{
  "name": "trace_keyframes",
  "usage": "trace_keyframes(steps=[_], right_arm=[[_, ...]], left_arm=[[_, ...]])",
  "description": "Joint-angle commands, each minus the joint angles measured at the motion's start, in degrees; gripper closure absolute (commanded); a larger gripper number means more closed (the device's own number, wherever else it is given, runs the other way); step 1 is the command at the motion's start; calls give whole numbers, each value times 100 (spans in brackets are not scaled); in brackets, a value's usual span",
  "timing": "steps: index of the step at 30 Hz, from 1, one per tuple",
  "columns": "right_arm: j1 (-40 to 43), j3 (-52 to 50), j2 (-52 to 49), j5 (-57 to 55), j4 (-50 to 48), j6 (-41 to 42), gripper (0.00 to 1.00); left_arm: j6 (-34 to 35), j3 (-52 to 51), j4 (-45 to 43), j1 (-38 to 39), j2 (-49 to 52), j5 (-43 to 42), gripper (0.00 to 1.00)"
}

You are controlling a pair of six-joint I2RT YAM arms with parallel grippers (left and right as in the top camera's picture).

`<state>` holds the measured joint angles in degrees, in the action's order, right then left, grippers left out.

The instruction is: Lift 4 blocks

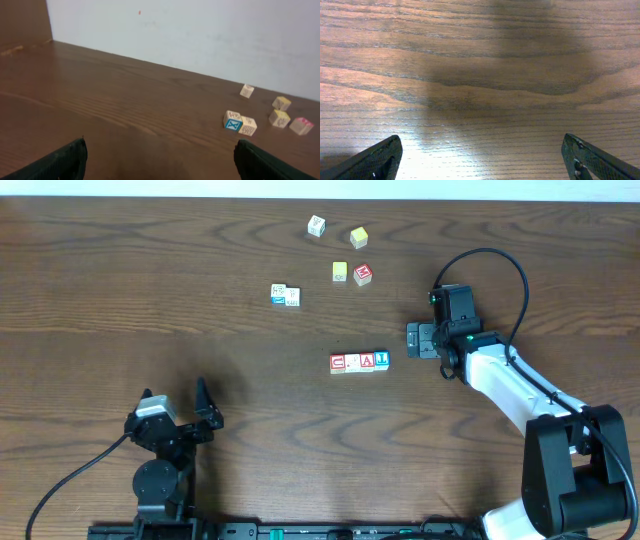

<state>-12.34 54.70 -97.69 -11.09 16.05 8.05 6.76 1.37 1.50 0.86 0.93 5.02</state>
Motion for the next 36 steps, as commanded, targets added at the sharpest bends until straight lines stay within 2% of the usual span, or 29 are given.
trace_keyframes(steps=[1, 7, 12, 18, 22, 25, 31, 36], right_arm=[[68, 59, 94, -20, 4, 2, 1], [68, 59, 94, -20, 4, 2, 1], [68, 59, 94, -20, 4, 2, 1], [68, 59, 94, -20, 4, 2, 1], [68, 59, 94, -20, 4, 2, 1], [68, 59, 94, -20, 4, 2, 1], [68, 59, 94, -20, 4, 2, 1], [68, 59, 94, -20, 4, 2, 1]], left_arm=[[-535, -114, 232, 9, 9, -116, 6], [-651, -114, 234, 9, 9, -120, 6], [-1043, -114, 238, 9, 9, -138, 6], [-645, -114, 238, 9, 9, -142, 6], [-667, -114, 238, 9, 9, -136, 6], [-785, -114, 240, 9, 9, -140, 6], [-1488, -114, 249, 9, 9, -138, 6], [-1296, -114, 254, 9, 9, -162, 6]])
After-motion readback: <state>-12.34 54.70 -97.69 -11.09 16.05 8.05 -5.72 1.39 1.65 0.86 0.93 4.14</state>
